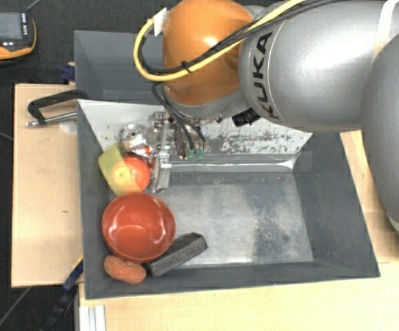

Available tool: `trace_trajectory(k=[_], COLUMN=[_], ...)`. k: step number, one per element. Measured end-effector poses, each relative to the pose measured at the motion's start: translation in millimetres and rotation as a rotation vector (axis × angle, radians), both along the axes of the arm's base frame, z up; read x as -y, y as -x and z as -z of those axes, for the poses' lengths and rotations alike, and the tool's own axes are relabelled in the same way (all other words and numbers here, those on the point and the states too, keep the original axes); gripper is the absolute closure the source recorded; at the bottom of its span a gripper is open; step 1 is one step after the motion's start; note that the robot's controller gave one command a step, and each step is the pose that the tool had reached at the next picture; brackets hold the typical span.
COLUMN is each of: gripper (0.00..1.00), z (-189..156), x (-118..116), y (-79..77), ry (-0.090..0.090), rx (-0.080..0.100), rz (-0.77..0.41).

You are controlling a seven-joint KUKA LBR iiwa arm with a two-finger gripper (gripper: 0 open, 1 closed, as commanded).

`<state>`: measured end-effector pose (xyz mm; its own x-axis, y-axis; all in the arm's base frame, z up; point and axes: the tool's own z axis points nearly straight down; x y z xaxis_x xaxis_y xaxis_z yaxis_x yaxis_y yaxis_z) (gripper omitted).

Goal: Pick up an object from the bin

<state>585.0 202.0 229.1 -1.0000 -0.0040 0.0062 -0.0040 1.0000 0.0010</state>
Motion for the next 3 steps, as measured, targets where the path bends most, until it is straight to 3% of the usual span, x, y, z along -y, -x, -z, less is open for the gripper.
trace_trajectory(k=[1,2,3], gripper=[0.0,1.0,1.0], z=[96.6,94.6,40.5], x=[-27.1,-26.7,-29.2], y=[0.8,1.2,14.8], ry=[-0.003,-0.004,-0.008], rx=[0.007,0.004,0.014], rz=[-0.093,-0.092,-0.176])
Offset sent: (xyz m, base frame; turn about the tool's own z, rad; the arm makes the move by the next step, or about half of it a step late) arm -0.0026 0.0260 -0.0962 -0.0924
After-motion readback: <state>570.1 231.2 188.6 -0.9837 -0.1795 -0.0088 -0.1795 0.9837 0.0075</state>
